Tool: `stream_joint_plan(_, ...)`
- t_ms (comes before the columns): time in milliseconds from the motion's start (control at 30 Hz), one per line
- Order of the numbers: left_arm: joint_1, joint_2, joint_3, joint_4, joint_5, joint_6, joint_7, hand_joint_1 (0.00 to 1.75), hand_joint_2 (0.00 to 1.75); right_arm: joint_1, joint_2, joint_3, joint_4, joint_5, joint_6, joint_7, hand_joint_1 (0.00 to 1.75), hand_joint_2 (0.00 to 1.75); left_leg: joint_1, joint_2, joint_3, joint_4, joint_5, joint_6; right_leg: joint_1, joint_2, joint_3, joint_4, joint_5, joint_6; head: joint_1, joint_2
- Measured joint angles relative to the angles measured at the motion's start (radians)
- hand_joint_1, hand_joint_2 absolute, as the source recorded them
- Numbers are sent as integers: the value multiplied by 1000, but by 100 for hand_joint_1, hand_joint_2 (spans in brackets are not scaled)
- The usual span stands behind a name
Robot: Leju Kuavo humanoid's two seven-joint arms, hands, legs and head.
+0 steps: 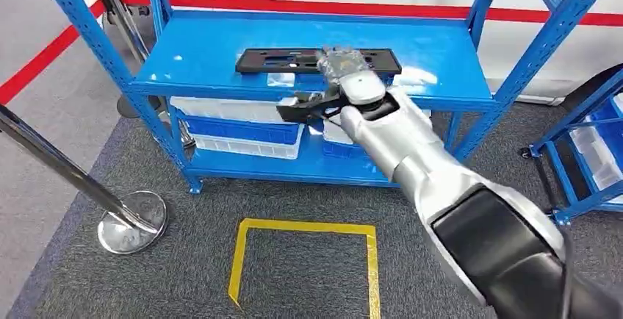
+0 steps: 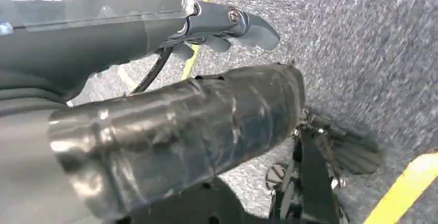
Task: Take the parts from the cabinet and place them on the table.
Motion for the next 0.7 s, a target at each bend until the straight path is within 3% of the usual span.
stream_joint_plan(33, -1, 0, -4, 0, -2, -3, 0, 0, 0, 16, 23, 8, -4, -2, 1, 3, 0, 0, 4, -1, -6, 6, -11, -4, -11, -2, 6, -10, 5, -9, -1, 0)
stream_joint_plan(67, -1, 0, -6, 0, -3, -6, 0, 0, 0, 28, 36, 16, -10, -13, 4, 10, 0, 0, 2, 0, -15, 34, -33, -6, -9, -1, 8, -12, 4, -15, -1, 0)
stream_joint_plan(133, -1, 0, -8, 0, -5, -11, 0, 0, 0, 50, 64, 51, -37, -73, 24, 27, 0, 0, 3, -1, -85, 185, -112, -10, -6, -6, 8, -12, 2, -26, -2, 0)
stream_joint_plan(167, 1, 0, -10, 0, -6, -14, 1, 0, 0, 64, 73, 71, -46, -103, 35, 35, 0, 0, 3, -1, -121, 261, -139, -12, -2, -6, 9, -11, 0, -29, -1, 0)
stream_joint_plan(200, 1, 0, -12, 0, -6, -16, 4, 0, 0, 76, 82, 95, -56, -139, 47, 44, 0, 0, 3, -1, -144, 306, -148, -12, 0, -8, 8, -9, -1, -31, -2, 0)
stream_joint_plan(233, 3, 0, -12, 0, -6, -18, 8, 0, 0, 88, 85, 121, -63, -172, 55, 53, 0, 0, 3, -1, -144, 304, -132, -12, 2, -8, 9, -7, -2, -32, -1, 0)
stream_joint_plan(267, 4, 0, -12, 0, -6, -18, 11, 0, 0, 96, 92, 159, -75, -218, 56, 63, 0, 0, 3, 0, -120, 252, -94, -10, 3, -7, 9, -5, -4, -33, -1, 0)
stream_joint_plan(333, 4, 0, -12, 0, -5, -19, 15, 0, 0, 95, 99, 229, -83, -285, 47, 77, 0, 0, 3, 0, -39, 89, -11, -3, 4, -5, 10, 1, -8, -30, -2, 0)
stream_joint_plan(367, 3, 0, -12, 0, -4, -19, 18, 0, 0, 93, 103, 256, -83, -312, 41, 80, 0, 0, 2, 0, -14, 32, -13, 1, 6, -6, 8, 6, -12, -25, -1, 0)
stream_joint_plan(400, 3, -1, -12, 0, -4, -20, 18, 0, 0, 92, 103, 277, -83, -331, 35, 82, 0, 0, -5, -2, -4, 17, -19, 3, 12, -5, 3, 12, -16, -20, -2, 0)
stream_joint_plan(500, 3, -3, -12, 0, -4, -20, 19, 0, 0, 92, 104, 353, -82, -378, 25, 84, 0, 0, -7, -5, -6, 21, -18, 11, 11, -7, 7, 4, -13, -9, 0, 0)
stream_joint_plan(567, 5, -3, -12, 0, -4, -20, 19, 0, 0, 91, 104, 381, -82, -390, 24, 84, 0, 0, 3, -3, 2, 9, -11, 22, 9, -7, -3, 28, -34, 2, 0, 0)
stream_joint_plan(600, 5, -3, -12, 0, -4, -19, 19, 0, 0, 91, 104, 384, -81, -393, 24, 85, 0, 0, 3, -2, 2, 9, -12, 24, 8, -9, -20, 65, -58, 7, 3, 0)
stream_joint_plan(667, 4, -3, -12, 0, -6, -19, 19, 0, 0, 92, 104, 409, -81, -408, 23, 88, 0, 0, 0, -2, 3, 9, -15, 32, 3, -9, -100, 227, -130, 14, 2, 0)
stream_joint_plan(700, 5, -3, -12, 0, -7, -19, 18, 0, 0, 96, 103, 421, -80, -413, 24, 88, 0, 0, 0, -2, 3, 10, -17, 35, 3, -9, -135, 288, -144, 15, 2, 0)
